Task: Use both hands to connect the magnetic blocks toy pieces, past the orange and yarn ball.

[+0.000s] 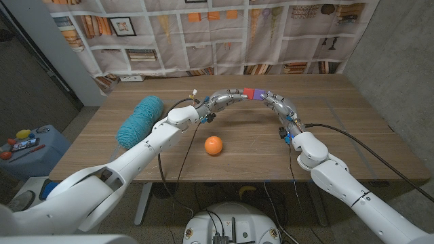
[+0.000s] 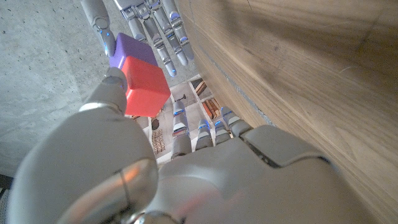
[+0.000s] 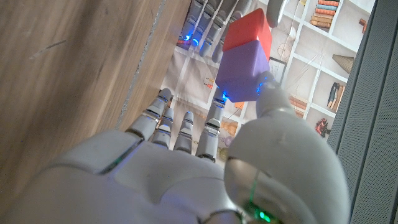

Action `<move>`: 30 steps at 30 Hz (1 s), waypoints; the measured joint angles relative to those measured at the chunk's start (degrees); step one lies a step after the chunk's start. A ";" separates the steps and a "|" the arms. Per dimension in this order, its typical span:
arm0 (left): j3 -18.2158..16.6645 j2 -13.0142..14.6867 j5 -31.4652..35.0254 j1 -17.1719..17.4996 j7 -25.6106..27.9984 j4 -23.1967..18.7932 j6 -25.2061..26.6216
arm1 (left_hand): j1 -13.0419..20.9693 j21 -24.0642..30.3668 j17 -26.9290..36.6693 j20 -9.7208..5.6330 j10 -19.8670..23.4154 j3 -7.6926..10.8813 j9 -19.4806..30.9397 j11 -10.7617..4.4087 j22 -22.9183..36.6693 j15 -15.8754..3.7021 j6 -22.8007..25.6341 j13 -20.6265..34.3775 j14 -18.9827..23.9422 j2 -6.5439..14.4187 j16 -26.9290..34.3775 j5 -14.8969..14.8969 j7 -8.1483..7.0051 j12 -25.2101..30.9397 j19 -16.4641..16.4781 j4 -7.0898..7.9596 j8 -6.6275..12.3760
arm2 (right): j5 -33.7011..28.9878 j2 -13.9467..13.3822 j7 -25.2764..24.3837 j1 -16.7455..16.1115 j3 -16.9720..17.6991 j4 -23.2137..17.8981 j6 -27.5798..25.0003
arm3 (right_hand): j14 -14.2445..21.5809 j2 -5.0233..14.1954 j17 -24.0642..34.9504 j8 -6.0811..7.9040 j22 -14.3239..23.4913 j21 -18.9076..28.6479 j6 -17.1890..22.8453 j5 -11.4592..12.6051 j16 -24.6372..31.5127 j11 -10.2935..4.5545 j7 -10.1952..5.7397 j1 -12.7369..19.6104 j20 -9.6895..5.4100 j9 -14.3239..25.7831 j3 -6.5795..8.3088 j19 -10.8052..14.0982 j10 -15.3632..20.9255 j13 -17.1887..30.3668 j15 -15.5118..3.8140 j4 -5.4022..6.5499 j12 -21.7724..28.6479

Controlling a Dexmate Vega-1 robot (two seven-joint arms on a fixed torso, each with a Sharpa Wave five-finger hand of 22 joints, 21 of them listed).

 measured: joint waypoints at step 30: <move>-2.25 1.42 -2.13 -0.26 -1.10 -0.35 -1.00 | -2.76 -0.35 0.00 1.42 -4.19 -0.94 -0.27 1.71 0.00 2.01 -5.54 0.14 -4.06 0.00 0.00 -0.22 1.00 -0.22 -5.21 0.93 0.00 | -0.22 -1.34 0.31 0.58 0.96 -0.08 -0.83 | 0.00 0.00 -0.01 0.00 0.04 0.00 -0.02 0.18 -0.20 0.00 -0.02 0.00 0.00 -0.29 -0.23 0.00 0.00 0.00 0.00 -0.23 0.00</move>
